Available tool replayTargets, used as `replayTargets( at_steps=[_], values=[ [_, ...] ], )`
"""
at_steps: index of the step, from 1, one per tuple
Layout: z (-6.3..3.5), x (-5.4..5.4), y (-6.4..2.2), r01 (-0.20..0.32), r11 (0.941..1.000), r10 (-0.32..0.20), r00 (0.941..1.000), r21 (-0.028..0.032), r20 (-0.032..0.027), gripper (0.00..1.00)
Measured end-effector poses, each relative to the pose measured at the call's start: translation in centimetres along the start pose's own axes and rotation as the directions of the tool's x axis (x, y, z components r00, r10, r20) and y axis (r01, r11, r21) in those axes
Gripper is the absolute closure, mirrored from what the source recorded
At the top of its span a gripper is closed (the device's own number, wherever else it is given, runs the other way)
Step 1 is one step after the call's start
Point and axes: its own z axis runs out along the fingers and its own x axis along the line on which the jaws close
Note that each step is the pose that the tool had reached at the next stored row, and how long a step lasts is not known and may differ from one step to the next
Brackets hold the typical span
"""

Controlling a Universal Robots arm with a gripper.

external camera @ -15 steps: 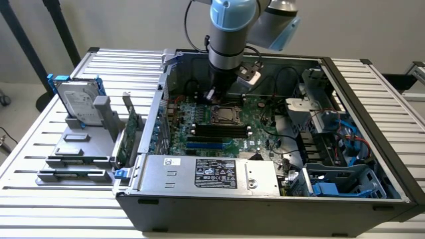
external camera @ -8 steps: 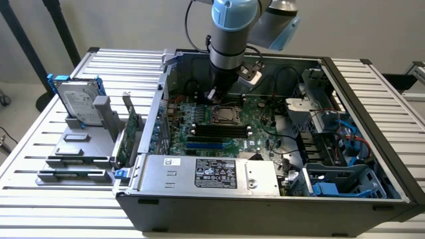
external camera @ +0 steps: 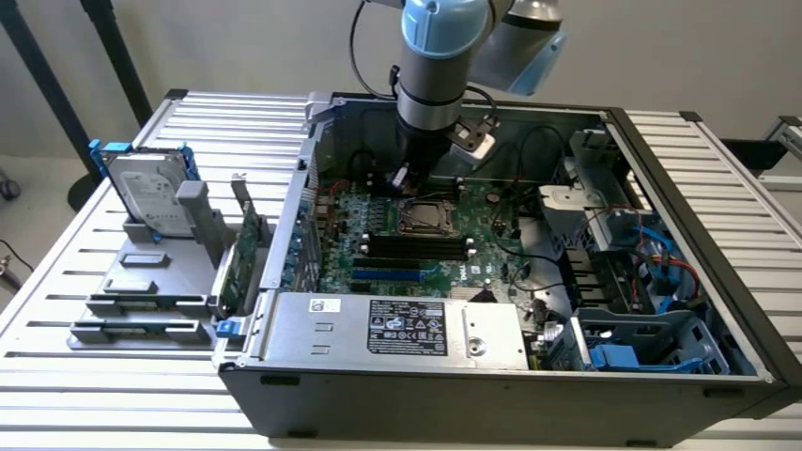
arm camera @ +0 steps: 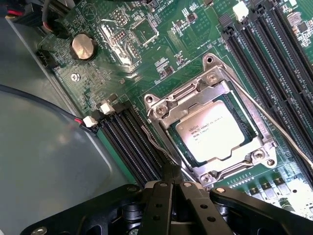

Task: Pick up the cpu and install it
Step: 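Close the cpu cover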

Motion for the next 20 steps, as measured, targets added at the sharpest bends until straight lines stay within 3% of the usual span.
replayTargets(
  at_steps=[20],
  values=[
    [0.01,0.57,0.8,-0.001,1.0,0.001,1.0,0.0,0.0018,0.89]
  ],
)
